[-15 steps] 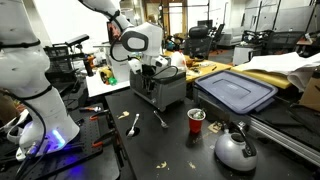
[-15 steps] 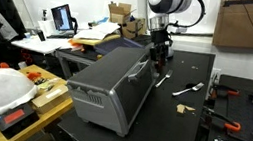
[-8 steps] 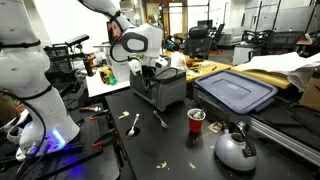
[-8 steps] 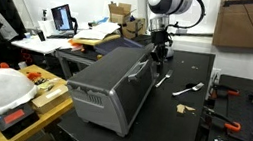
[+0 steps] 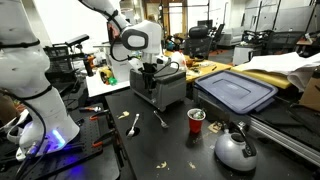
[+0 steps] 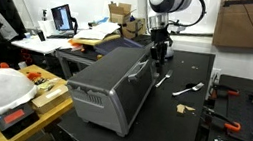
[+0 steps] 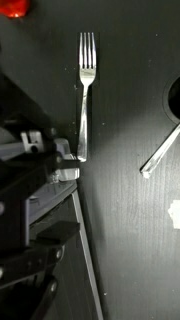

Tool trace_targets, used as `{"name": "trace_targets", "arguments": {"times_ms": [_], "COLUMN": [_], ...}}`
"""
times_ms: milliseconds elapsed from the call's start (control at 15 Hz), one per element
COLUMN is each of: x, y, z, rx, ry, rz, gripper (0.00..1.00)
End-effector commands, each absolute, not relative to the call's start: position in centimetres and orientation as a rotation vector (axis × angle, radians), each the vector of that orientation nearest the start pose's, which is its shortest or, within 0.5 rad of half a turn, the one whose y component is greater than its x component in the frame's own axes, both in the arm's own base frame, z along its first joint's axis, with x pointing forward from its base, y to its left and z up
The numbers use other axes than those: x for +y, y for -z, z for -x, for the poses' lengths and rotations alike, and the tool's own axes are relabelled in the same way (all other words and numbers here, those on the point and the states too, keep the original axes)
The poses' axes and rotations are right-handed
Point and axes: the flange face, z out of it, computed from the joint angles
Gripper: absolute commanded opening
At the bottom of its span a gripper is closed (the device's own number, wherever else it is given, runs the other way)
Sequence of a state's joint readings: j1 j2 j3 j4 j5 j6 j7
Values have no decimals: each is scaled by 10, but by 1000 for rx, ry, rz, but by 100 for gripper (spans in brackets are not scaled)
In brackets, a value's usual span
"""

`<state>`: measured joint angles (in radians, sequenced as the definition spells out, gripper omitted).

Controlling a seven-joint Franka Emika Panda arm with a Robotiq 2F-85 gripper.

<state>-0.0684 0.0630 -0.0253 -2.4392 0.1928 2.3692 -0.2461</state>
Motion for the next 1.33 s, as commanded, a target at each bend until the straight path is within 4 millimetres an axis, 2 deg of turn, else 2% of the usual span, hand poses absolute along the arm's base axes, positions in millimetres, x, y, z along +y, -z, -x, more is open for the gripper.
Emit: {"name": "trace_targets", "arguments": {"times_ms": [0, 133, 333, 400, 467, 800, 1000, 1133, 1267], "x": [-38, -38, -38, -37, -37, -36, -37, -37, -38], "y": [-276, -270, -263, -261, -259, -257, -259, -261, -259], "z": [-472, -477, -479, -480, -481, -486, -488, -489, -489], "rx": [-47, -71, -85, -92, -95, -92, -85, -77, -57], "ry": [-126, -128, -143, -145, -145, -114, -89, -72, -72], "rz": [3038, 3059, 3082, 3086, 3089, 3086, 3086, 3078, 3052], "gripper": [89, 100, 100, 92, 74, 38, 13, 1, 0]}}
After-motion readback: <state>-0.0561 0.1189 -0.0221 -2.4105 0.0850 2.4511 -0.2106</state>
